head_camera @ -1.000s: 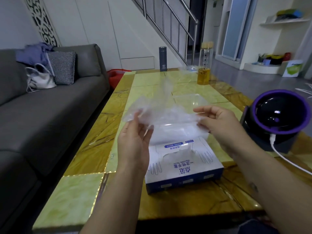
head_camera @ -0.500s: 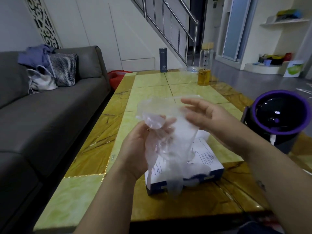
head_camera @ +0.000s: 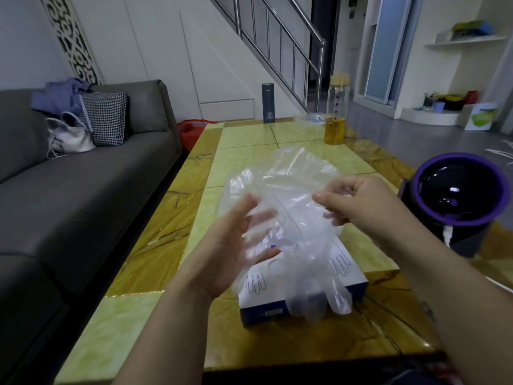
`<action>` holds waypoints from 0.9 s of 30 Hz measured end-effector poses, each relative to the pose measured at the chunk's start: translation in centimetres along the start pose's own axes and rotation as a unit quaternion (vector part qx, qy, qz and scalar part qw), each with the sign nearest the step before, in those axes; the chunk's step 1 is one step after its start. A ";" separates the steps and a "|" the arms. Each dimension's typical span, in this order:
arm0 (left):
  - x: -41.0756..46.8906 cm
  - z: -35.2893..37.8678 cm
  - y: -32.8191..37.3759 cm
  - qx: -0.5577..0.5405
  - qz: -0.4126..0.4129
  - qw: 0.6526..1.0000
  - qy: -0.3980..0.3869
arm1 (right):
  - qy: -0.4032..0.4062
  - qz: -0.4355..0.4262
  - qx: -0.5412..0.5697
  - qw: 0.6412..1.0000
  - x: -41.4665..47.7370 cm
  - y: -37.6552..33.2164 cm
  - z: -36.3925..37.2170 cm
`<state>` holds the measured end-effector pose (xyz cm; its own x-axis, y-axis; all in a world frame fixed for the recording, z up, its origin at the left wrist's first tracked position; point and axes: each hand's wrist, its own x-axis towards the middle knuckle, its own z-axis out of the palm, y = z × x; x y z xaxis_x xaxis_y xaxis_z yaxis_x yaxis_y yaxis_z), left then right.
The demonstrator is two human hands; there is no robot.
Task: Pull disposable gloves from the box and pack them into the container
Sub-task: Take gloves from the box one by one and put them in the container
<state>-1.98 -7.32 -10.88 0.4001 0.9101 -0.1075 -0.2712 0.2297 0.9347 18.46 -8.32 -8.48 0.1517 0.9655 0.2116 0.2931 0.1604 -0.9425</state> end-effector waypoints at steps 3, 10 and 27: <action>0.5 -0.1 -0.9 0.046 0.015 0.998 0.039 | -0.023 0.026 0.037 0.999 -0.1 0.5 0.4; 0.5 -1.3 2.0 -0.003 0.009 1.000 0.025 | -0.019 0.013 0.055 0.998 1.4 -0.7 -1.0; 8.0 -2.4 8.7 0.112 -0.072 0.991 0.017 | -0.179 -0.043 -0.097 0.978 9.5 -4.4 -1.8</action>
<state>-3.24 2.77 -4.42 0.3902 0.8851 -0.2538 -0.0096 0.2795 0.9601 20.35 -0.20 -1.87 -0.2121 0.9655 0.1511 0.4685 0.2362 -0.8513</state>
